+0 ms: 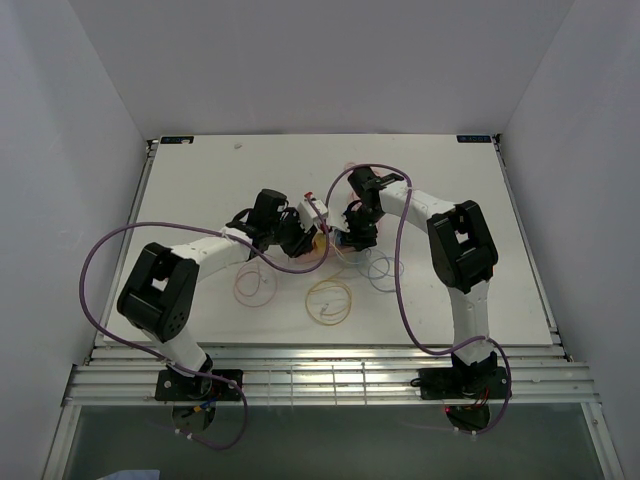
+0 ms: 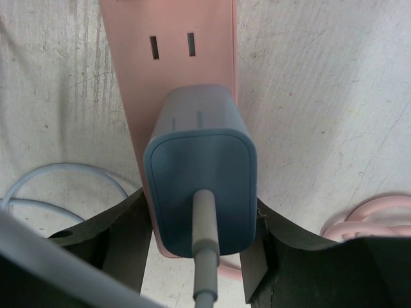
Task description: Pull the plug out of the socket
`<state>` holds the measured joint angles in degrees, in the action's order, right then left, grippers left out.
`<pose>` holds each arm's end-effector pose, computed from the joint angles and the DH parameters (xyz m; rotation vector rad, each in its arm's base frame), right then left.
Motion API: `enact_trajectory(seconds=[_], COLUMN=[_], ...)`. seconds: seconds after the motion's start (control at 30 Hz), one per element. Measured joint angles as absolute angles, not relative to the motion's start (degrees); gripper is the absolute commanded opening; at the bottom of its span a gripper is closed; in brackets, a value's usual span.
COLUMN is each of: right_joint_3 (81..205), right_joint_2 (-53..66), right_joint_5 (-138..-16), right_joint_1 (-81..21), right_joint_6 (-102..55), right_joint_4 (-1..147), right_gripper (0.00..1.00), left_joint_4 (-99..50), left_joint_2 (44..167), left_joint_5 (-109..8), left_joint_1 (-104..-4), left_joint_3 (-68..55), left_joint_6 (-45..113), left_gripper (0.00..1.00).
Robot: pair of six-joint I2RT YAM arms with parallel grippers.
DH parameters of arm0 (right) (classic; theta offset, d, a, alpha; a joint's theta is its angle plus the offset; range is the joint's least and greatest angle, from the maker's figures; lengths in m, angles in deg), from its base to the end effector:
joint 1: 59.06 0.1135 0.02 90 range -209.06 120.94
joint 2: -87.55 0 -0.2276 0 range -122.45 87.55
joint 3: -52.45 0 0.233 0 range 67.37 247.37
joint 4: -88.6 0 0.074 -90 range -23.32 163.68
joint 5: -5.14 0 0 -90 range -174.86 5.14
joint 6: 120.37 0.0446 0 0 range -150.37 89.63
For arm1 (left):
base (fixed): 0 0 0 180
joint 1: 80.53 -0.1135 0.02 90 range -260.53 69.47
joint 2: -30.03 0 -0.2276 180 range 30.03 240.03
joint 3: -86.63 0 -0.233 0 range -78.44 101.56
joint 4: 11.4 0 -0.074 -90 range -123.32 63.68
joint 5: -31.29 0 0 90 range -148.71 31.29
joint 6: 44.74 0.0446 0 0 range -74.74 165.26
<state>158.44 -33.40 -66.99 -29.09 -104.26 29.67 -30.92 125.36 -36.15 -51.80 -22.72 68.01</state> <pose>0.3349 0.2089 0.1367 -2.2068 1.6506 0.2559 0.2859 -0.1762 0.1625 1.1815 2.0014 -0.5123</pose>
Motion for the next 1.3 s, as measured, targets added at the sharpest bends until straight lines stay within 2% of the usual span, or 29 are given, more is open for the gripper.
enact_trajectory(seconds=[0.43, 0.6, 0.8, 0.83, 0.97, 1.03, 1.13, 1.17, 1.23, 1.27, 1.3], right_joint_3=[158.6, 158.7, 158.7, 158.7, 158.6, 158.0, 156.0, 155.3, 153.7, 152.8, 152.0], right_joint_2=[-33.4, -33.5, -33.5, -33.4, -33.2, -32.8, -31.5, -30.9, -29.8, -29.1, -28.4], right_joint_5=[-68.3, -68.9, -69.1, -69.1, -69.0, -68.8, -68.6, -68.6, -68.5, -68.4, -68.3], right_joint_1=[-28.5, -28.7, -28.7, -28.7, -28.7, -28.8, -29.0, -29.0, -29.1, -29.1, -29.1], right_joint_6=[-104.9, -103.6, -103.1, -103.0, -102.5, -102.2, -101.2, -100.8, -99.9, -99.5, -99.3], right_joint_4=[28.8, 28.6, 28.6, 28.6, 28.9, 29.4, 31.3, 31.8, 32.8, 33.2, 33.6], right_gripper=[0.08, 0.08, 0.08, 0.12, 0.41, 0.48, 0.64, 0.74, 0.85, 0.95, 0.98], left_joint_4=[-25.1, -23.3, -23.7, -23.7, -23.8, -24.5, -26.3, -26.5, -26.8, -27.0, -27.3], left_joint_2=[120.6, 118.9, 119.8, 119.8, 119.2, 118.6, 117.9, 117.7, 116.7, 116.3, 115.9], left_joint_5=[-27.8, -22.7, -22.3, -22.7, -26.6, -28.9, -32.2, -32.8, -34.2, -34.6, -35.0], left_joint_1=[-53.4, -54.1, -54.0, -54.0, -54.0, -54.1, -54.3, -54.6, -55.8, -56.6, -57.4], left_joint_3=[-27.9, -26.4, -25.1, -25.1, -25.1, -24.8, -22.9, -22.5, -21.9, -21.8, -21.8], left_joint_6=[68.8, 67.7, 67.1, 66.9, 65.7, 64.9, 63.3, 62.8, 61.0, 60.2, 59.5], left_gripper=[0.0, 0.0, 0.0, 0.0, 0.0, 0.0, 0.0, 0.0, 0.0, 0.0, 0.0])
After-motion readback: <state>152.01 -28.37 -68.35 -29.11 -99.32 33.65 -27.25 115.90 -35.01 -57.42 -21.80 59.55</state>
